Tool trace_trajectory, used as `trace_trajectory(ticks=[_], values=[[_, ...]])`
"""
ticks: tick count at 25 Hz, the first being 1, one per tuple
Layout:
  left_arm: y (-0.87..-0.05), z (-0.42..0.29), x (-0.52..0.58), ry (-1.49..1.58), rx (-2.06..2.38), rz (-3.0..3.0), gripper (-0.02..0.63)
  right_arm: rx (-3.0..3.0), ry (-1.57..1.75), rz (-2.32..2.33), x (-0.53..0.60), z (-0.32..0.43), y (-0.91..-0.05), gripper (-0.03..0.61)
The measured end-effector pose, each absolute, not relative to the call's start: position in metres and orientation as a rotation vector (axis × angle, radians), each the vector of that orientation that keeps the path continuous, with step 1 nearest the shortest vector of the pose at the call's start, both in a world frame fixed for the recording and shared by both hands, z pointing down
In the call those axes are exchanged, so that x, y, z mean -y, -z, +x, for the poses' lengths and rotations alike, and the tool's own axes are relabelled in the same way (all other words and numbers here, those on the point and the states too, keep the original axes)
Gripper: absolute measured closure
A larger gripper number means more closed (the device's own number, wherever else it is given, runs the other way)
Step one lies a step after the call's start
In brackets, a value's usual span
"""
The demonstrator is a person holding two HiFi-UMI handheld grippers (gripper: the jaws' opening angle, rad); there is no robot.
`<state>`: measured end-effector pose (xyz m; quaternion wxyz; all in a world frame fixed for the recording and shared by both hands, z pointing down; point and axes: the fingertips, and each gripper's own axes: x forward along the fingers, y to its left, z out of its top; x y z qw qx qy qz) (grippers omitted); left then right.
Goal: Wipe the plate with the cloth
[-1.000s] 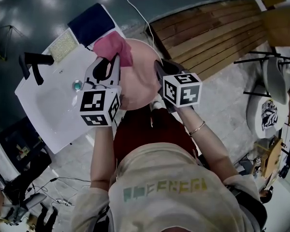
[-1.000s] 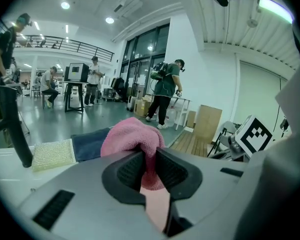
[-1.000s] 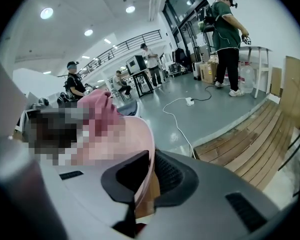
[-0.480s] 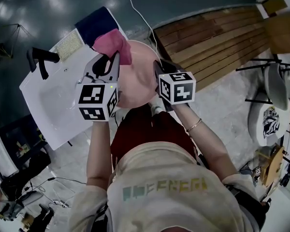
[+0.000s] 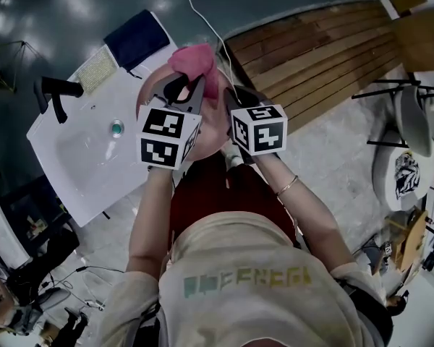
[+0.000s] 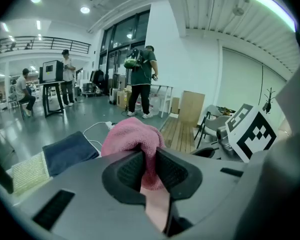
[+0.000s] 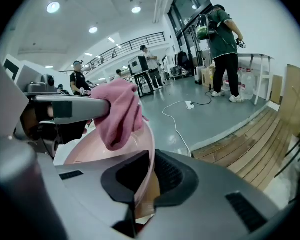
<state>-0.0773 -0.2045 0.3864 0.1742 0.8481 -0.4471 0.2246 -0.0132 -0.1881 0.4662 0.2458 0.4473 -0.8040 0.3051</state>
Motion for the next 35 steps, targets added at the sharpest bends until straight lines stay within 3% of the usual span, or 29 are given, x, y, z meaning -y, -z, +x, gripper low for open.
trace_trajectory(ticks=[12, 35], values=[[-0.428, -0.06, 0.206, -0.857, 1.178, 2.374, 0.548, 2.198, -0.831, 1.235, 0.188, -0.008, -0.464, 0.515], [-0.44, -0.141, 0.195, -0.909, 1.389, 2.161, 0.548, 2.203, -0.813, 1.216, 0.19, -0.011, -0.463, 0.515]])
